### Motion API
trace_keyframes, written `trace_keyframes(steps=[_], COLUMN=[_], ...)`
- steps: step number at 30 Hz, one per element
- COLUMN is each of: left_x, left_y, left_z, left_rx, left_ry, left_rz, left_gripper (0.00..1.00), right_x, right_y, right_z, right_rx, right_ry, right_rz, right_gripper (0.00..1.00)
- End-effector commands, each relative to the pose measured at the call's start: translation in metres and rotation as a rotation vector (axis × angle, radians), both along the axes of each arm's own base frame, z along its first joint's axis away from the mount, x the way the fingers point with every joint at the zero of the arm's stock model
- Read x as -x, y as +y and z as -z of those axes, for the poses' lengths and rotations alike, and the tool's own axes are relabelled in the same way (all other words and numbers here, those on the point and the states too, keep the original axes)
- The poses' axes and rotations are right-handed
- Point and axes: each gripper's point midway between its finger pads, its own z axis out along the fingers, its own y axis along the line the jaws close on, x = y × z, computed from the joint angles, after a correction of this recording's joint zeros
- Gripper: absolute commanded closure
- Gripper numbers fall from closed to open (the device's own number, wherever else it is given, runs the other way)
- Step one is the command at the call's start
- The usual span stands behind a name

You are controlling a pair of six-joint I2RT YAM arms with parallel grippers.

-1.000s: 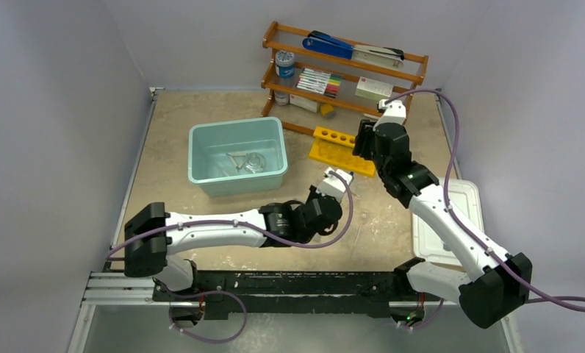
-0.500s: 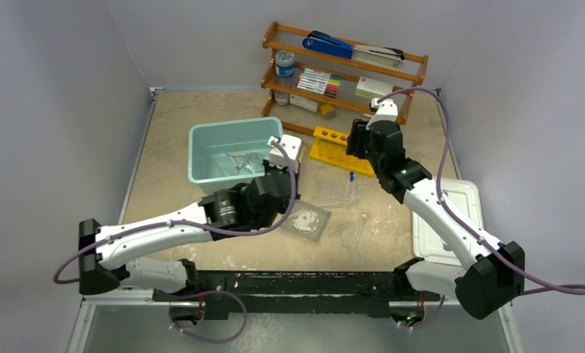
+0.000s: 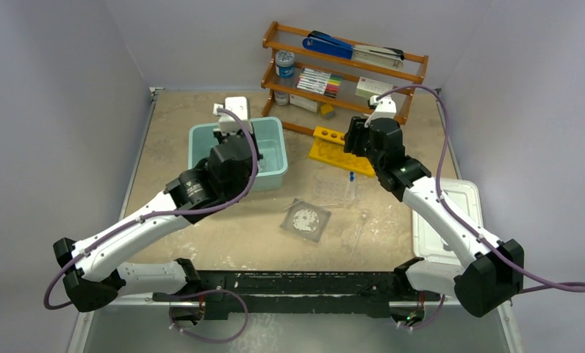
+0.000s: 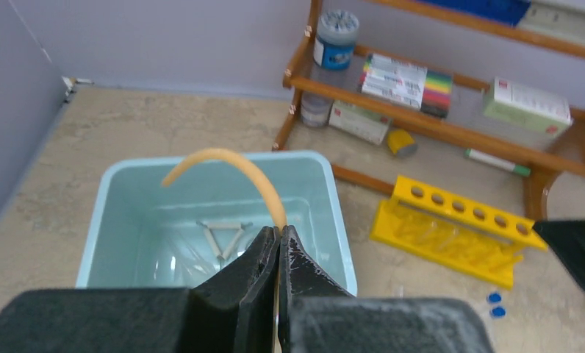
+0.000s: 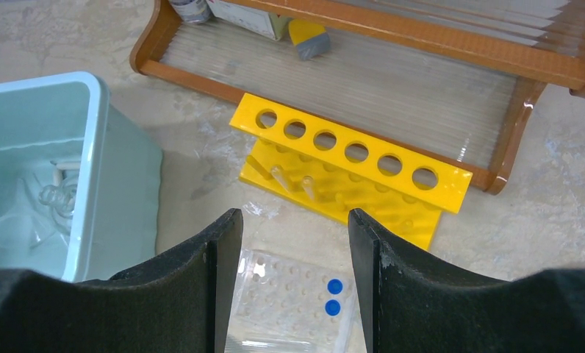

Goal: Organize the chemistry lab equipment

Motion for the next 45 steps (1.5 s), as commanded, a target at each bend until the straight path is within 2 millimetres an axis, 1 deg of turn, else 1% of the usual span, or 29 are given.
trace_keyframes(steps=[1,4,6,10,12,14,17,18,20,22,24,26,30,33,34,36,41,45], left_x=[-0.013,-0.02,-0.026,-0.045,-0.057,-0.069,-0.087,-0.094,-0.105,-0.112,-0.113,-0.112,-0.111,-0.116,-0.118,-0.121,-0.12,-0.11], left_y=[0.016,0.024,0.032,0.046,0.052,0.063,0.07,0.075,0.086,0.095,0.099,0.099,0.097,0.094,0.093,0.093,0.092,0.087], left_z=[-0.06,-0.078,-0.085,-0.09,-0.085,-0.071,-0.041,-0.028,-0.005,0.013,0.028,0.04,0.066,0.086,0.092,0.103,0.119,0.136], left_rx=[0.02,-0.002,-0.035,-0.08,-0.074,-0.064,-0.029,-0.022,0.003,0.041,0.08,0.123,0.188,0.218,0.223,0.239,0.303,0.368], left_ry=[-0.09,-0.121,-0.14,-0.147,-0.141,-0.124,-0.092,-0.072,-0.033,-0.01,-0.002,-0.001,0.017,0.045,0.055,0.07,0.08,0.108], left_rz=[-0.065,-0.111,-0.159,-0.231,-0.237,-0.262,-0.264,-0.273,-0.302,-0.325,-0.336,-0.344,-0.358,-0.357,-0.36,-0.369,-0.379,-0.355], left_gripper=[1.0,1.0,1.0,1.0,1.0,1.0,1.0,1.0,1.0,1.0,1.0,1.0,1.0,1.0,1.0,1.0,1.0,1.0], right_x=[-0.011,-0.011,-0.011,-0.012,-0.013,-0.013,-0.013,-0.013,-0.016,-0.019,-0.022,-0.024,-0.023,-0.021,-0.018,-0.016,-0.014,-0.014], right_y=[0.007,0.007,0.007,0.009,0.01,0.009,0.005,0.004,0.004,0.008,0.013,0.015,0.014,0.013,0.011,0.01,0.009,0.009], right_z=[-0.033,-0.03,-0.026,-0.02,-0.019,-0.019,-0.014,-0.011,0.002,0.016,0.021,0.022,0.025,0.028,0.038,0.046,0.052,0.054], right_rx=[-0.048,-0.042,-0.041,-0.041,-0.036,-0.03,-0.013,-0.005,0.009,0.012,0.007,0.004,0.01,0.014,0.023,0.027,0.033,0.037], right_ry=[-0.083,-0.081,-0.075,-0.066,-0.063,-0.061,-0.061,-0.065,-0.046,-0.012,-0.001,-0.002,0.003,0.007,0.026,0.042,0.051,0.05], right_rz=[-0.012,-0.014,-0.016,-0.023,-0.025,-0.025,-0.014,-0.007,-0.006,-0.014,-0.028,-0.034,-0.035,-0.034,-0.033,-0.032,-0.033,-0.034], right_gripper=[0.42,0.42,0.42,0.42,0.42,0.42,0.42,0.42,0.42,0.42,0.42,0.42,0.42,0.42,0.42,0.42,0.42,0.42])
